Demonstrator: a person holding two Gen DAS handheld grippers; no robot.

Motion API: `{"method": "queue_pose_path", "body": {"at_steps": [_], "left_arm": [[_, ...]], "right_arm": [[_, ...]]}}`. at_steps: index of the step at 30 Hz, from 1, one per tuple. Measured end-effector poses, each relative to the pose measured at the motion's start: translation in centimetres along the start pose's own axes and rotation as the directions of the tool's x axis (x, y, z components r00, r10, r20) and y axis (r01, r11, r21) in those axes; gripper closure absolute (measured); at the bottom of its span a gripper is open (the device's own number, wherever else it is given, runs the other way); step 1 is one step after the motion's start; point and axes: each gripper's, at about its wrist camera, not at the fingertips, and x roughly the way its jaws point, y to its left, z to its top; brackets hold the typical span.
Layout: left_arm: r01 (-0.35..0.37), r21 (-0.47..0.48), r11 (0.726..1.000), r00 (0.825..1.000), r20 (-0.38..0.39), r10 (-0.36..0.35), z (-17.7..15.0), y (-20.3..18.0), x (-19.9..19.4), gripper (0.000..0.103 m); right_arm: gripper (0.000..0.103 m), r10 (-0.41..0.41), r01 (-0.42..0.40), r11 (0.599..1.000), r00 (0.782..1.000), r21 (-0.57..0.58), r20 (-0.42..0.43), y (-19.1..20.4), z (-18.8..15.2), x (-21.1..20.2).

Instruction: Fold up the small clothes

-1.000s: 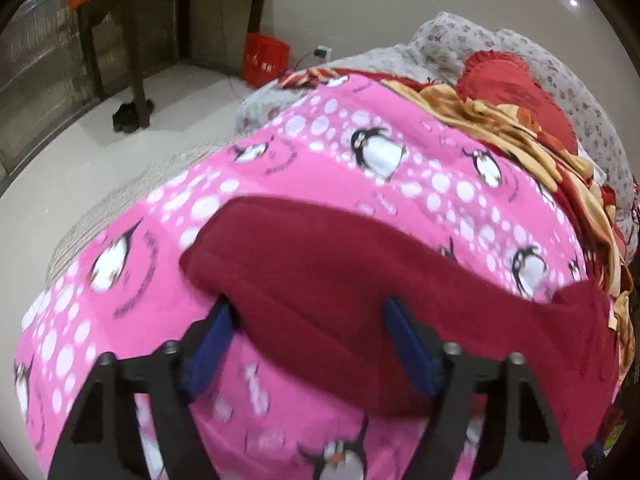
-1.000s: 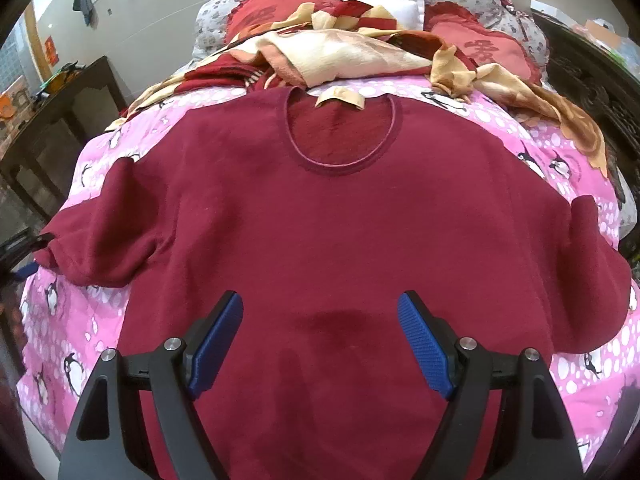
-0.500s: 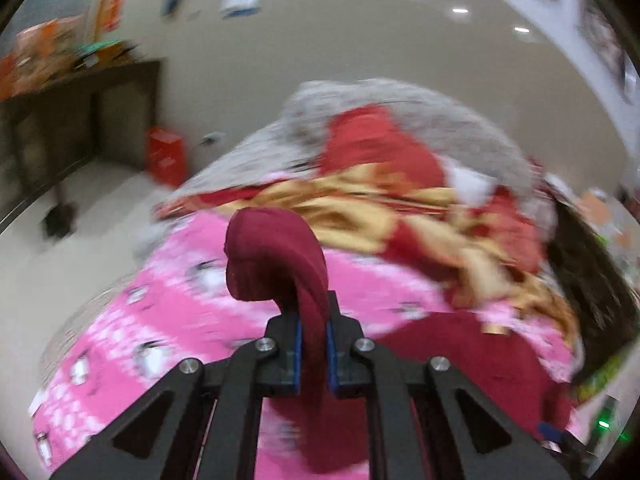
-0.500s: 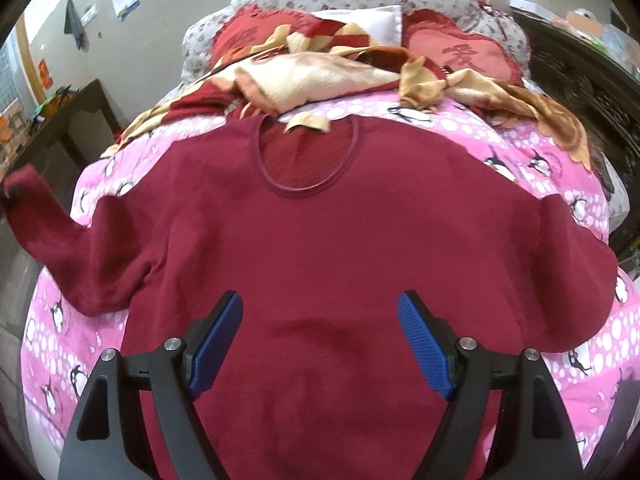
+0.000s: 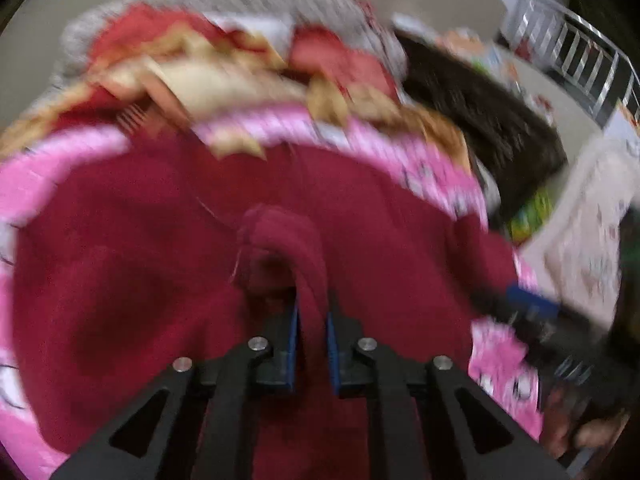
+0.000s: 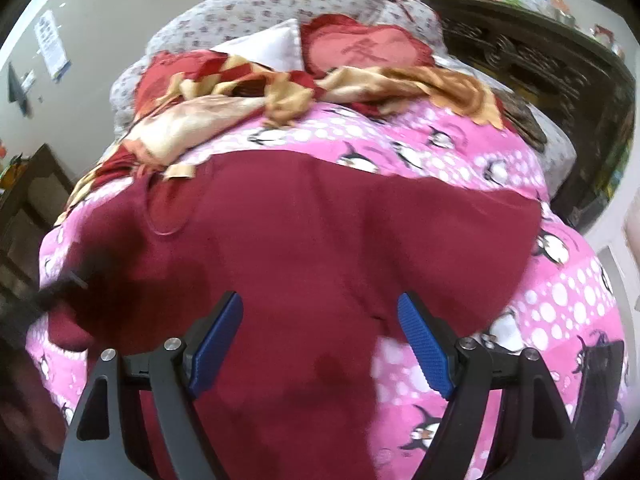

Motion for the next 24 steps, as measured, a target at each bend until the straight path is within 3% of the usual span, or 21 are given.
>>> {"method": "queue_pose_path", "body": {"at_steps": [2, 4, 6, 8, 11, 14, 18, 21, 22, 23, 24], "left_arm": [[0.036, -0.003, 0.999, 0.998, -0.044, -0.036, -1.3, -0.2, 0.0, 0.074], [0.034, 0.014, 0.999, 0.999, -0.024, -0.034, -1.9, 0.4, -2.1, 0.057], [-0.015, 0.045, 0.999, 0.998, 0.061, 0.012, -2.6, 1.6, -6.1, 0.027], [-0.093, 0.057, 0.994, 0.984, 0.157, 0.083, -3.4, 3.4, -9.5, 0.012], [-0.234, 0.024, 0.972, 0.952, 0.208, 0.224, -4.1, 7.2, -12.0, 0.011], [-0.332, -0.042, 0.942, 0.929, 0.157, 0.335, -4.8, 10.9, -11.7, 0.011], [-0.362, -0.113, 0.925, 0.922, 0.103, 0.373, -5.8, 14.0, -10.8, 0.011], [-0.395, -0.111, 0.912, 0.91, 0.091, 0.405, -6.0, 14.6, -10.1, 0.011], [-0.399, -0.112, 0.91, 0.909, 0.087, 0.409, -6.1, 14.6, -9.8, 0.011], [-0.399, -0.116, 0.91, 0.909, 0.083, 0.409, -5.9, 14.6, -9.6, 0.011], [-0.396, -0.121, 0.91, 0.91, 0.082, 0.407, -5.9, 14.6, -9.6, 0.011]], "right_arm": [[0.023, -0.004, 0.004, 1.0, 1.0, 0.006, -0.004, -0.6, -0.1, 0.0], [0.023, 0.012, -0.012, 1.0, 1.0, -0.001, 0.001, -0.6, 0.0, 0.1], [0.023, 0.036, -0.036, 0.999, 0.999, -0.013, 0.008, -0.3, 0.1, 0.1], [0.023, 0.092, -0.091, 0.995, 0.996, -0.033, 0.019, 0.8, 0.5, 0.3], [0.023, 0.151, -0.149, 0.987, 0.988, -0.067, 0.024, 2.6, 0.7, 0.9], [0.023, 0.128, -0.128, 0.984, 0.992, -0.121, -0.004, 4.7, 1.0, 2.3], [0.023, 0.073, -0.071, 0.982, 0.997, -0.174, 0.005, 5.8, 0.9, 3.8], [0.023, -0.01, -0.002, 0.968, 0.999, -0.251, -0.047, 6.1, 0.8, 6.2], [0.034, -0.022, 0.005, 0.964, 0.998, -0.268, -0.062, 6.1, 0.6, 6.8], [0.061, -0.003, -0.02, 0.962, 0.996, -0.273, -0.085, 5.9, 0.3, 7.3], [0.072, 0.013, -0.038, 0.963, 0.995, -0.265, -0.095, 5.8, 0.2, 7.4]]}}
